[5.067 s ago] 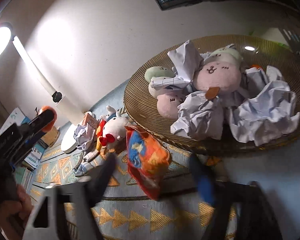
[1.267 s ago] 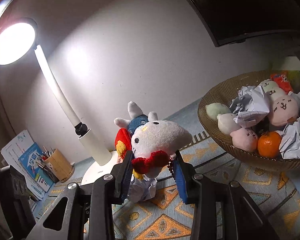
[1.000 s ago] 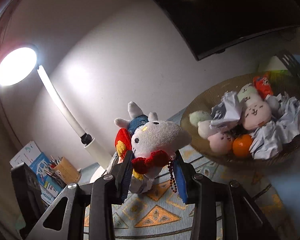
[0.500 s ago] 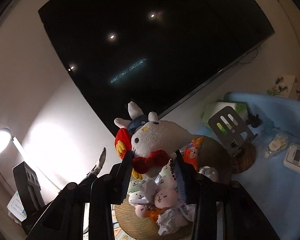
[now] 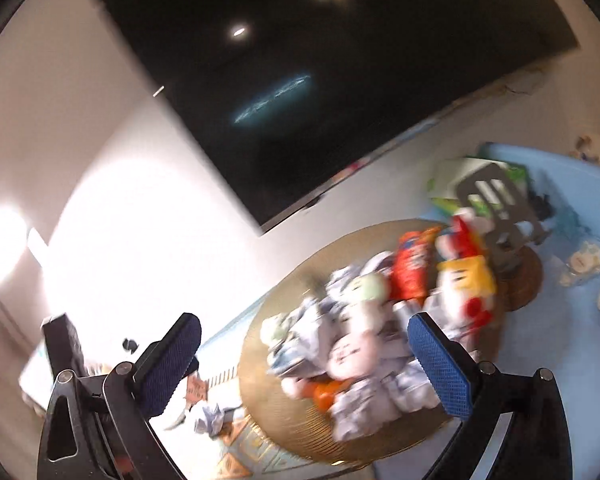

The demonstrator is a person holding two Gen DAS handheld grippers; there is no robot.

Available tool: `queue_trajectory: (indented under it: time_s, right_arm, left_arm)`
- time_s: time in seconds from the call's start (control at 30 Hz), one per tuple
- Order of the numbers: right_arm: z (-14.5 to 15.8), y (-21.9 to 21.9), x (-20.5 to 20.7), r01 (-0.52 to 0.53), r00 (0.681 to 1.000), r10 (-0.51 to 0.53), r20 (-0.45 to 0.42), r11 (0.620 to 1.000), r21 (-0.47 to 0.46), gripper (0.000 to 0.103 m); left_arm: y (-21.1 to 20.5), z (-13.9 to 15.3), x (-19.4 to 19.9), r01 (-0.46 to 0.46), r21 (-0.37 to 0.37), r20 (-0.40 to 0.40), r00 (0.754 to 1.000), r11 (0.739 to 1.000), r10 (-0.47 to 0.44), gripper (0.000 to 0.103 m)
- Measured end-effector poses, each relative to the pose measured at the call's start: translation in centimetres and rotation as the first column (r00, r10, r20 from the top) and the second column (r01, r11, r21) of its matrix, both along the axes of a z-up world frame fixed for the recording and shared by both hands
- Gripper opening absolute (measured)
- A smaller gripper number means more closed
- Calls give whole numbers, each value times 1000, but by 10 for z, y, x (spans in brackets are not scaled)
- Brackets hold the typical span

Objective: Organize objects
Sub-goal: 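Close the left tool on the pink snack box while the right tool grasps the last paper ball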

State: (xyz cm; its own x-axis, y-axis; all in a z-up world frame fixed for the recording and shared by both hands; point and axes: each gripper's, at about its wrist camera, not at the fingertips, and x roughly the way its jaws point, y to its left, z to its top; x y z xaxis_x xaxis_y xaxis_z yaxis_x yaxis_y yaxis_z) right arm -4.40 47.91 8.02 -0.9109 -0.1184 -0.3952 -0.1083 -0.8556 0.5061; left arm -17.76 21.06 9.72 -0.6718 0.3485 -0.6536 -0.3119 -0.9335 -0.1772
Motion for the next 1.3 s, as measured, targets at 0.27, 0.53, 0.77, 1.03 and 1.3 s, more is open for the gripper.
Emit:
queue_trajectory:
  time_s: [0.27, 0.53, 0.77, 1.03, 1.3]
  right_arm:
    - [-47, -157, -45, -354, 932, 308, 191, 884, 304, 103]
    - [-103, -207, -118, -393, 893, 284, 349, 870, 298, 103]
    - [-121, -194, -138, -315, 895, 224, 386, 930, 191, 103]
    - [-111, -216, -128, -396, 888, 308, 340, 890, 228, 46]
    - [-113, -189, -138, -366, 900, 341, 271, 929, 47, 46]
  left_arm:
    - [-90, -59, -32, -164, 51, 179, 972, 985, 152, 101]
    - [-76, -79, -53, -161, -70, 141, 975, 984, 170, 69]
    - [-63, -81, -49, -125, -165, 80, 987, 978, 139, 38]
    - [-68, -103, -53, -99, 26, 144, 985, 995, 94, 15]
    - [-74, -101, -54, -137, 46, 108, 985, 990, 131, 15]
